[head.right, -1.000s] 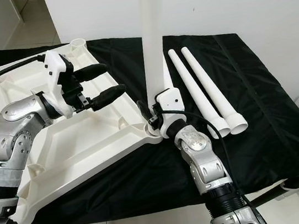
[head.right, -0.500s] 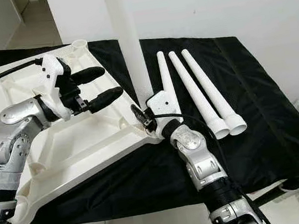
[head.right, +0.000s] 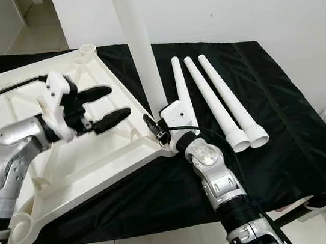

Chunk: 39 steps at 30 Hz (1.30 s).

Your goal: Building children table

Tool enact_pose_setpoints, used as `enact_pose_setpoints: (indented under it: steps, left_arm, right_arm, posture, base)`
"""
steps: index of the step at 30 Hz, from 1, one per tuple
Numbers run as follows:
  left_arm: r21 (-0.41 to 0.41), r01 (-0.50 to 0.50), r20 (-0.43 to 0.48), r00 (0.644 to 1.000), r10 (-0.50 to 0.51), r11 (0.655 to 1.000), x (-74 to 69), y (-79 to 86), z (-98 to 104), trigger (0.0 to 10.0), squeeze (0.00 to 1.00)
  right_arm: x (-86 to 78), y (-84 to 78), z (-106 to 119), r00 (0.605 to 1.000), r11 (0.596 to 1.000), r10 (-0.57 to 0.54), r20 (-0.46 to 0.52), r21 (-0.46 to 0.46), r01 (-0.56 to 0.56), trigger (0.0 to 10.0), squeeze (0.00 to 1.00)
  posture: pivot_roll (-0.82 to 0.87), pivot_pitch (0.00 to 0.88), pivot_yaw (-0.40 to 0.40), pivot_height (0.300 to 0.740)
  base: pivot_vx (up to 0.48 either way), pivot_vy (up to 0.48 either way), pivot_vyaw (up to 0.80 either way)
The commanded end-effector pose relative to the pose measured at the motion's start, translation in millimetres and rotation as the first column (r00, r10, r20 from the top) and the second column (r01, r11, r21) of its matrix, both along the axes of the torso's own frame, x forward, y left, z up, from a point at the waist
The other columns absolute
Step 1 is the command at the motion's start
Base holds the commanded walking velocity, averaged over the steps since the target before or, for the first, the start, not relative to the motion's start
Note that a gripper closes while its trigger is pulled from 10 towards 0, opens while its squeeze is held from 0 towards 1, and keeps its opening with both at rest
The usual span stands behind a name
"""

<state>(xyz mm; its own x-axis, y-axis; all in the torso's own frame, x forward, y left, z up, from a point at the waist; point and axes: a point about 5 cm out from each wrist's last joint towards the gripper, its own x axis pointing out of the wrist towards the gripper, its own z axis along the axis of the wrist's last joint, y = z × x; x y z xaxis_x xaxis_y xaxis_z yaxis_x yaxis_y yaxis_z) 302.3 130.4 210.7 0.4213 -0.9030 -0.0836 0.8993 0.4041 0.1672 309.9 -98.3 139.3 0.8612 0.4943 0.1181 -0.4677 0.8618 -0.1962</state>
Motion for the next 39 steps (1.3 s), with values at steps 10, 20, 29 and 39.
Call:
enact_pose_setpoints:
  steps: [10, 20, 29, 39]
  left_arm:
    - [0.071, 0.178, -0.067, 0.983, -0.174, 0.981, -15.0, -3.7, -10.8, 10.0, 0.0]
    - [0.077, 0.18, -0.065, 0.982, -0.175, 0.981, -17.0, -3.9, -8.5, 10.0, 0.0]
    - [0.076, 0.178, -0.062, 0.983, -0.173, 0.981, -16.5, -4.5, -7.2, 10.0, 0.0]
    - [0.074, 0.171, -0.052, 0.985, -0.167, 0.983, -16.6, -5.1, -4.9, 10.0, 0.0]
  right_arm:
    - [-9.0, -10.9, -35.4, 0.992, 0.999, -0.044, -0.122, 0.022, 0.047, 10.0, 0.0]
    - [-11.6, -17.3, -50.7, 0.968, 0.968, -0.107, -0.227, 0.197, 0.154, 10.0, 0.0]
    - [-7.3, -20.6, -53.1, 0.949, 0.946, -0.14, -0.281, 0.246, 0.212, 10.0, 0.0]
    - [4.5, -24.9, -44.6, 0.942, 0.919, -0.17, -0.291, 0.298, 0.258, 10.0, 0.0]
  posture:
    - [0.08, 0.03, -0.049, 0.74]
    - [0.08, 0.034, -0.044, 0.74]
    - [0.08, 0.035, -0.041, 0.74]
    - [0.09, 0.033, -0.049, 0.74]
  base:
    - [0.0, 0.0, 0.0]
    - [0.0, 0.0, 0.0]
    - [0.0, 0.0, 0.0]
    - [0.0, 0.0, 0.0]
